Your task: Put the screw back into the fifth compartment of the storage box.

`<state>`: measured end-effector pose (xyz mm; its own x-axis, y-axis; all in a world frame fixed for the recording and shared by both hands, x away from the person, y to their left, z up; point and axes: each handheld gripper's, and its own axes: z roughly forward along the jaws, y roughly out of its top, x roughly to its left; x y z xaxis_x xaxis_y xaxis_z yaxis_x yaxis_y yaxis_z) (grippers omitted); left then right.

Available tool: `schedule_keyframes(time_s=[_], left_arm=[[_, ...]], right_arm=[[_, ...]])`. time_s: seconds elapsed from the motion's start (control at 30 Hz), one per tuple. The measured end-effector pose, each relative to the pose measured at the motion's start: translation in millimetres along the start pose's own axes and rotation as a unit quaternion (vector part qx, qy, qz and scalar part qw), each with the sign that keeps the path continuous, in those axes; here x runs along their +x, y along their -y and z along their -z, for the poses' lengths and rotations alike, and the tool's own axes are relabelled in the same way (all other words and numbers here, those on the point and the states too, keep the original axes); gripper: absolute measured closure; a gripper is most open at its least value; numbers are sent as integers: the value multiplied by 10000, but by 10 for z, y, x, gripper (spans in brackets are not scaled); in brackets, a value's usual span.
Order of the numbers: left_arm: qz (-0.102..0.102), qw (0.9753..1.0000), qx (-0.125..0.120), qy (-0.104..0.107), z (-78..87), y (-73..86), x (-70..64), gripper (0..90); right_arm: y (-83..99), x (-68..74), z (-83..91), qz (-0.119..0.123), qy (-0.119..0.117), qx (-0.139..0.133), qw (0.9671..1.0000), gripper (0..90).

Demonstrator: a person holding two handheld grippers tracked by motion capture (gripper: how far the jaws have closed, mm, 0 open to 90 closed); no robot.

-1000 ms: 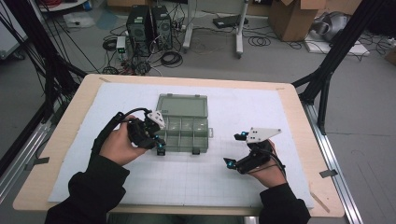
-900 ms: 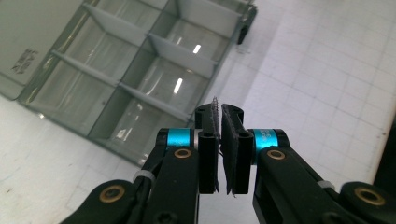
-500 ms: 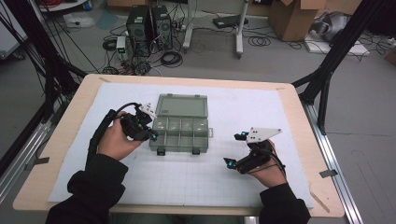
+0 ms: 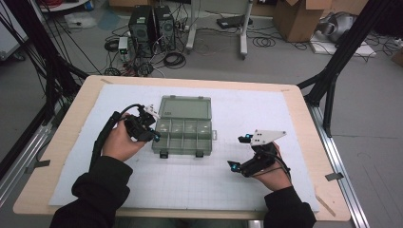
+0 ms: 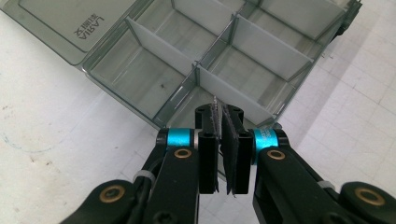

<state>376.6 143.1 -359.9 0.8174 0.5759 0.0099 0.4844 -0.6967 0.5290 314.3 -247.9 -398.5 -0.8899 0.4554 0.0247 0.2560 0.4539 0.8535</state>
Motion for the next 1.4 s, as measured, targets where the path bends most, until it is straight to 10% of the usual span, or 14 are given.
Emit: schedule_keyframes(time_s=[0.3, 0.63, 1.4], left_arm=[[-14, 10000, 81, -40, -23, 9, -22, 640], [-66, 9985, -501, 229, 163, 113, -56, 530], [-97, 9814, -1813, 628, 395, 448, -334, 322]], right_arm=[[2, -7, 0, 1, -8, -6, 10000, 4], [1, -7, -1, -1, 7, -2, 10000, 4], [-28, 7, 53, 33, 24, -98, 9999, 4]])
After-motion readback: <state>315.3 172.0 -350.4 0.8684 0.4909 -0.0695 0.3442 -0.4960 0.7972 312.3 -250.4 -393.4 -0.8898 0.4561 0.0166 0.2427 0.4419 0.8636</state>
